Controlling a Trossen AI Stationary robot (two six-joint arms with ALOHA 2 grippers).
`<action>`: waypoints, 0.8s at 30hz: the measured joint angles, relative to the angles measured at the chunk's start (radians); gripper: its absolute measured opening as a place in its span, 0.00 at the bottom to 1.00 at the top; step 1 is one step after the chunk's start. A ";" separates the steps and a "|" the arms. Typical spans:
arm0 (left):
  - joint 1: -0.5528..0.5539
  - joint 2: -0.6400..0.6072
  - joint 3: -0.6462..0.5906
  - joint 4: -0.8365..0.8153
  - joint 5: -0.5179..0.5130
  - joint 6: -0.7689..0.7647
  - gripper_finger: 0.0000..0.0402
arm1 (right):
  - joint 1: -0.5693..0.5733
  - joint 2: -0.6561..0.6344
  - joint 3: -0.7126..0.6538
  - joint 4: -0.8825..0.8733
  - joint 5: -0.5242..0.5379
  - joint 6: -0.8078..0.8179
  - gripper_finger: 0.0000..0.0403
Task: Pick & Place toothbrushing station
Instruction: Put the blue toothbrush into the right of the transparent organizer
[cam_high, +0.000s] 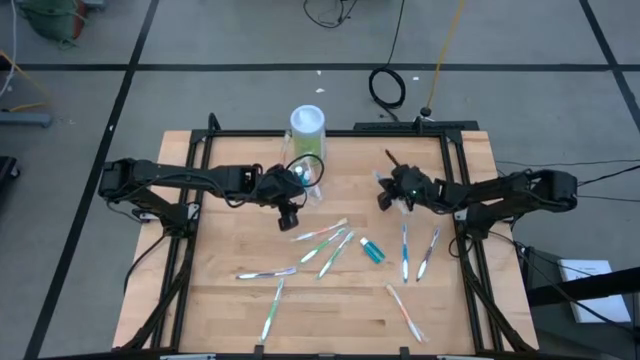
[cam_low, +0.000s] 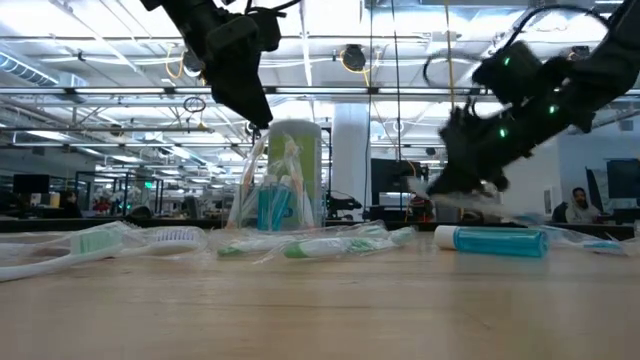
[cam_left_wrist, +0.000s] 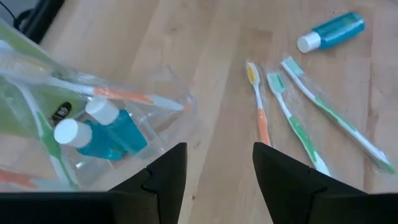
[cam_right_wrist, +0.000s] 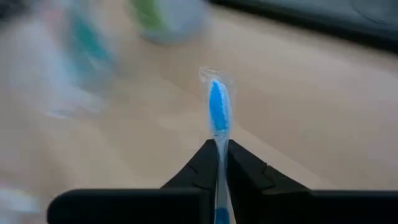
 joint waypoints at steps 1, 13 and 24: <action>-0.001 -0.001 0.000 -0.006 0.001 -0.004 0.48 | 0.017 -0.014 0.000 0.055 -0.030 -0.023 0.02; -0.002 -0.211 -0.001 -0.070 -0.101 -0.048 0.48 | 0.213 -0.045 0.007 0.731 -0.123 -0.335 0.01; -0.004 -0.305 0.000 -0.098 -0.288 -0.037 0.48 | 0.252 0.240 0.291 0.798 -0.078 -0.524 0.01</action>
